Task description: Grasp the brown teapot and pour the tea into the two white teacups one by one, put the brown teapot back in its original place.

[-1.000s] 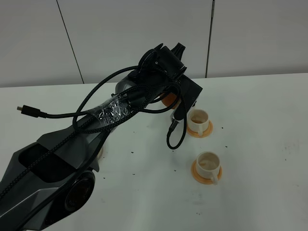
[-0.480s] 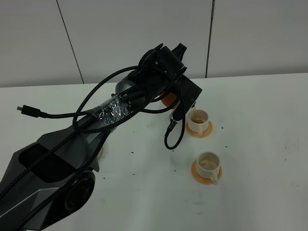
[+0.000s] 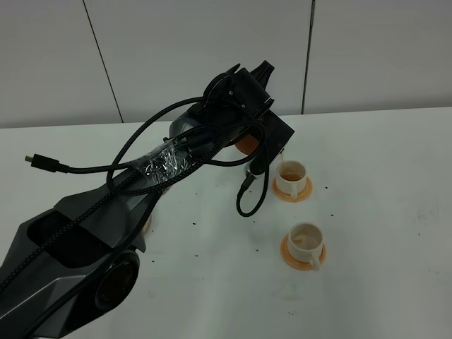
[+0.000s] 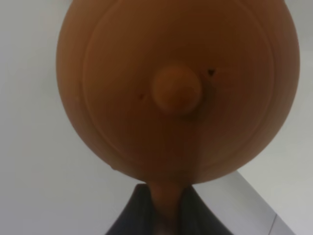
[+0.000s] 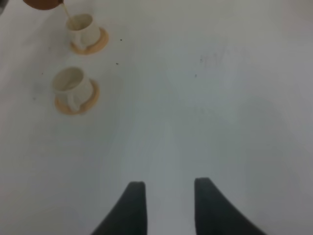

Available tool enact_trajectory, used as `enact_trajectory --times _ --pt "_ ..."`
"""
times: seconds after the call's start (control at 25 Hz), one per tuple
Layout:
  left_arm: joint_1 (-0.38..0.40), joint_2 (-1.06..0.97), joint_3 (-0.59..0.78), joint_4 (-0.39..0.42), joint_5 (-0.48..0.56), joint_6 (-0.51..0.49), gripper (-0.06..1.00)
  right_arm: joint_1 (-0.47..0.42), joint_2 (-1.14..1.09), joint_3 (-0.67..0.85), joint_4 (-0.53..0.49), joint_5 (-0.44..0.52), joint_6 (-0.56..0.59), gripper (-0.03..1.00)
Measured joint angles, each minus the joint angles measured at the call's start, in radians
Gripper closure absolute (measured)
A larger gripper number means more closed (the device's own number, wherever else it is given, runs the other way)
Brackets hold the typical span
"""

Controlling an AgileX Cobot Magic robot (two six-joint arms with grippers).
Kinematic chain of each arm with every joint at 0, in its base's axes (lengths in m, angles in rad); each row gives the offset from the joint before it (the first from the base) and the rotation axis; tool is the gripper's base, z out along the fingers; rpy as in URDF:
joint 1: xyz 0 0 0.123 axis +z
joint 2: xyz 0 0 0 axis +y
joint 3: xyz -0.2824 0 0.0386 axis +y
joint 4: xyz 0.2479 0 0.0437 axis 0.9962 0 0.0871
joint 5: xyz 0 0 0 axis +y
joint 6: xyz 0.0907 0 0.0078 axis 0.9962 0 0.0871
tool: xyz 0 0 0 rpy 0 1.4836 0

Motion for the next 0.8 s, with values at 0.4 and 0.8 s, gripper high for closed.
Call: enact_trajectory --times 0.4,0.8 --pt "-0.018 0.0 0.0 0.013 -0.05 0.002 0.78 0.0 0.0 0.0 0.0 0.0 -0.001 0.73" --pt "-0.022 0.0 0.0 0.031 -0.048 0.007 0.78 0.0 0.0 0.0 0.0 0.0 0.0 0.73"
